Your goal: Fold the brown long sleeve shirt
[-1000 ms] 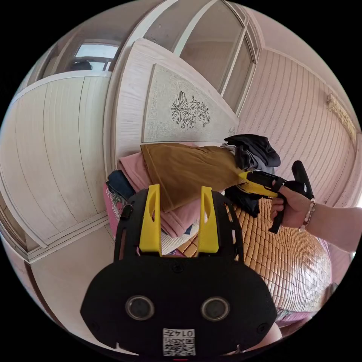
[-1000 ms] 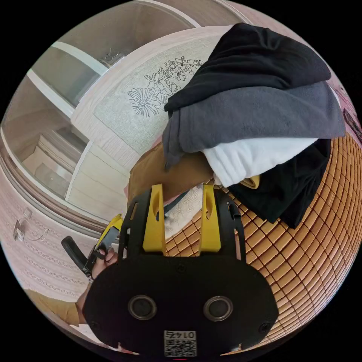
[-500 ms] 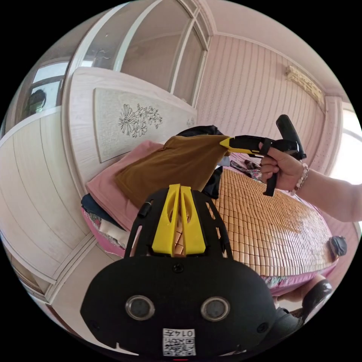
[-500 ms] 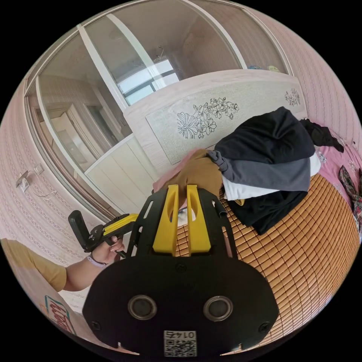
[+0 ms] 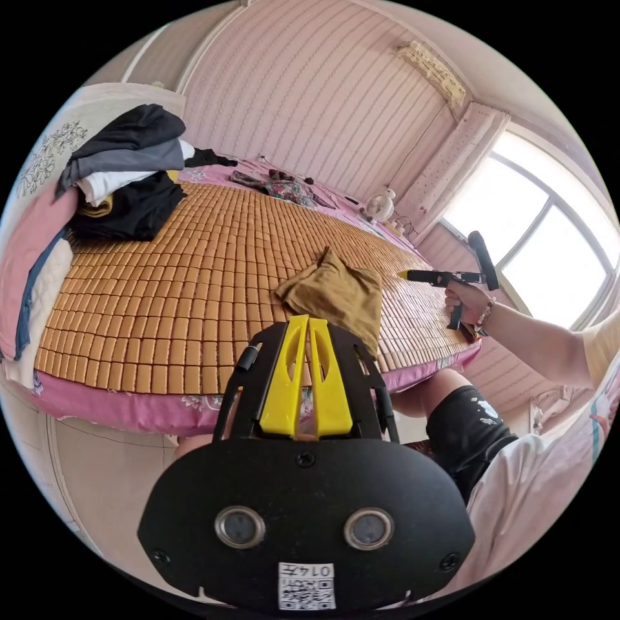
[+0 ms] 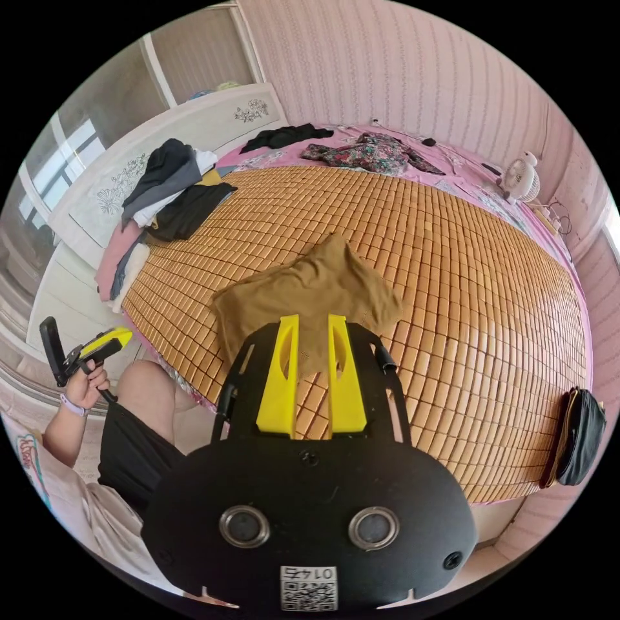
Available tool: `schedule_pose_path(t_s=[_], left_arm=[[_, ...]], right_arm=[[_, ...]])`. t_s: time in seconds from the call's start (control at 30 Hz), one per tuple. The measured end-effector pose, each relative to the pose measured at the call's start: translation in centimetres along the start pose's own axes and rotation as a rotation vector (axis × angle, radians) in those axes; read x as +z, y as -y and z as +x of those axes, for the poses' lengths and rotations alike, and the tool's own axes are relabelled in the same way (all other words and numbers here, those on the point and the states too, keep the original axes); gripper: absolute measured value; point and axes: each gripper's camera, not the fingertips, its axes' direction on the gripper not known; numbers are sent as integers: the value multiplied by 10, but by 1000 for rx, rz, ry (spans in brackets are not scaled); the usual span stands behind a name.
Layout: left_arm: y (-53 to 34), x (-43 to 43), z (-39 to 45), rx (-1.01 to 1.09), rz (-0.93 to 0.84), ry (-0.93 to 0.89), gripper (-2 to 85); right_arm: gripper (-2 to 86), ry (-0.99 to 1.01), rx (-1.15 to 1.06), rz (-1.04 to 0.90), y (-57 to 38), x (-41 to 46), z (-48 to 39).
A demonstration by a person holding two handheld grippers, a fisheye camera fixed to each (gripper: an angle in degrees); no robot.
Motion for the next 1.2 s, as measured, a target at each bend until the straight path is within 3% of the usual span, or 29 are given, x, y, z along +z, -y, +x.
schedule_pose_path(t_s=[0.17, 0.33, 0.5, 0.6, 0.8, 0.9, 1.03, 1.2], left_arm=[[37, 54, 10, 33, -107, 10, 24], [90, 94, 5, 49, -103, 51, 43], [140, 145, 4, 78, -196, 60, 58], [160, 171, 17, 185, -233, 91, 64], [178, 210, 31, 217, -304, 94, 57], [185, 212, 36, 213, -317, 135, 34], [185, 210, 43, 154, -365, 86, 0], [169, 194, 69, 137, -317, -80, 49]], right_arm=[[79, 52, -161, -5, -24, 7, -36], [85, 99, -354, -58, -4, 47, -98], [77, -126, -449, -65, 23, 89, -130], [67, -117, -455, -141, 32, 107, -119], [28, 153, -226, -66, 30, 61, -43], [16, 193, -118, 24, 10, 10, 6], [14, 218, 46, 91, -25, -45, 65], [11, 286, 263, 152, -76, -93, 134]])
